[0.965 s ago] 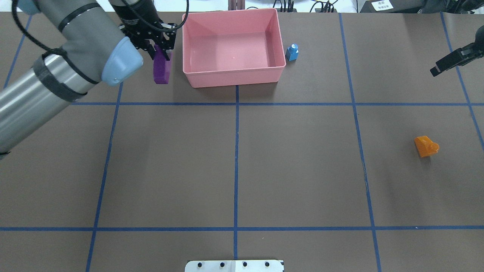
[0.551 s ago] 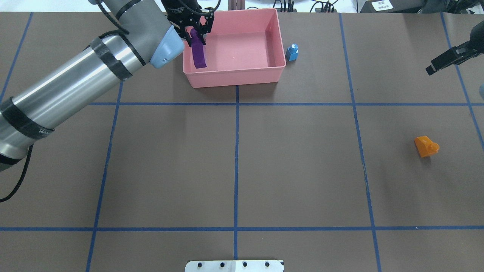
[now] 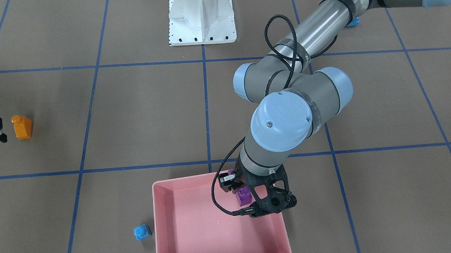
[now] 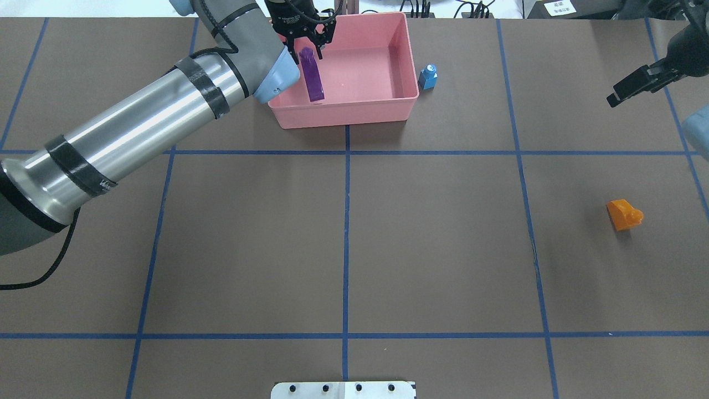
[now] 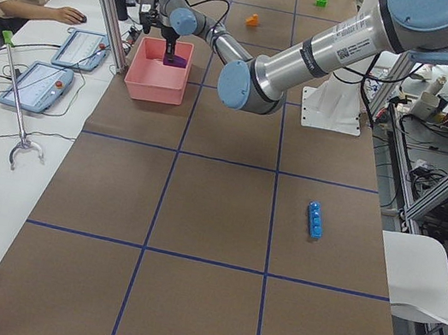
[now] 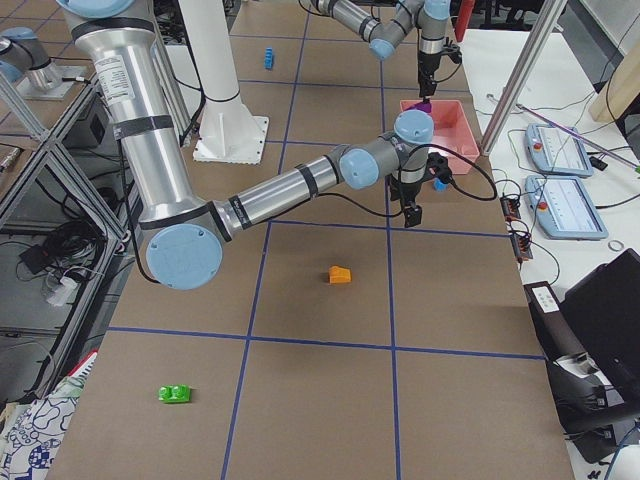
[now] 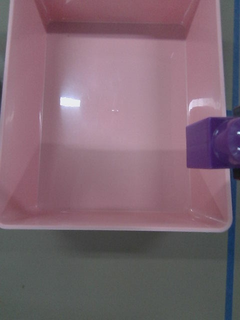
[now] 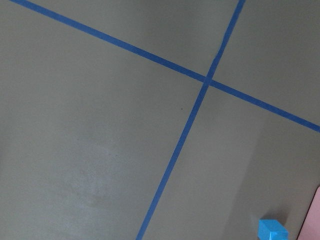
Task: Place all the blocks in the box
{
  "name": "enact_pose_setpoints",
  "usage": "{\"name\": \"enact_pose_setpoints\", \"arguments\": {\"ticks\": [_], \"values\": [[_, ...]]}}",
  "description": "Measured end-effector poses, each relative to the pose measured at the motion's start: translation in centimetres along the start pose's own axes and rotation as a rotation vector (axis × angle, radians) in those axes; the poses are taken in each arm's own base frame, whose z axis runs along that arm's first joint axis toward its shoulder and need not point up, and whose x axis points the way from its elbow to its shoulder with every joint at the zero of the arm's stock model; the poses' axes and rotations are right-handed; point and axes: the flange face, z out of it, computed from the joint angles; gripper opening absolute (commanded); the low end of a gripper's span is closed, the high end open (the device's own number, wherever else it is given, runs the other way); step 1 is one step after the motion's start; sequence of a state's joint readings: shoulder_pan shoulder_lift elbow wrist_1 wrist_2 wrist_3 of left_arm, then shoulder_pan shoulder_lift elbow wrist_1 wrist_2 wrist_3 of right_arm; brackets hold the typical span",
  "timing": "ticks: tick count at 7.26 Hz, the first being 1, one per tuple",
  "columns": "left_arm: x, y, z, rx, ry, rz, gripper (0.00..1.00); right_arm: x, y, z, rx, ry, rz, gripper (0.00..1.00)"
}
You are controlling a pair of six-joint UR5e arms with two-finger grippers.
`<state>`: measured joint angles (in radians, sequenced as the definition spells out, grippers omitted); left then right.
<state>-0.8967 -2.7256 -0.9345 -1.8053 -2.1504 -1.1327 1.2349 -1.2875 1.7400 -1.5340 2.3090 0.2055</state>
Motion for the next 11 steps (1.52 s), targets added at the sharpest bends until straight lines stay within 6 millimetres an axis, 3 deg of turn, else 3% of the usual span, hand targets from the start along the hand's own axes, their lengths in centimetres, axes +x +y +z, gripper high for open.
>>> {"name": "enact_pose_setpoints", "arguments": {"ticks": [2, 4, 5, 6, 8, 9, 10, 11], "values": [[0.2, 0.1, -0.4, 0.004, 0.009, 0.001, 1.00, -1.9, -1.9, 0.9, -0.003, 0.006, 0.011, 0.99], [-0.7, 0.3, -2.8, -0.016, 0.064, 0.052, 1.00, -4.3, -4.2, 3.2, -0.012, 0.053, 0.022, 0.99], [-4.0, 0.1, -4.3, -0.044, 0.106, 0.116, 1.00, -4.2, -4.8, 4.8, -0.014, 0.063, 0.023, 0.99], [-9.4, 0.1, -5.4, -0.057, 0.140, 0.196, 1.00, -2.9, -3.8, 6.2, -0.009, 0.064, 0.019, 0.99], [-23.8, 1.1, -6.4, -0.038, 0.146, 0.370, 1.00, 0.9, 2.8, 8.2, -0.031, 0.072, 0.041, 0.99], [-29.5, 1.7, -6.8, -0.028, 0.131, 0.430, 1.00, 2.3, 6.6, 8.4, -0.047, 0.078, 0.070, 0.99], [-33.5, 2.2, -7.1, -0.022, 0.119, 0.464, 1.00, 3.6, 10.2, 8.9, -0.052, 0.078, 0.116, 0.99], [-35.3, 2.6, -7.5, -0.019, 0.112, 0.477, 1.00, 4.5, 13.2, 10.0, -0.036, 0.067, 0.166, 0.99]]}}
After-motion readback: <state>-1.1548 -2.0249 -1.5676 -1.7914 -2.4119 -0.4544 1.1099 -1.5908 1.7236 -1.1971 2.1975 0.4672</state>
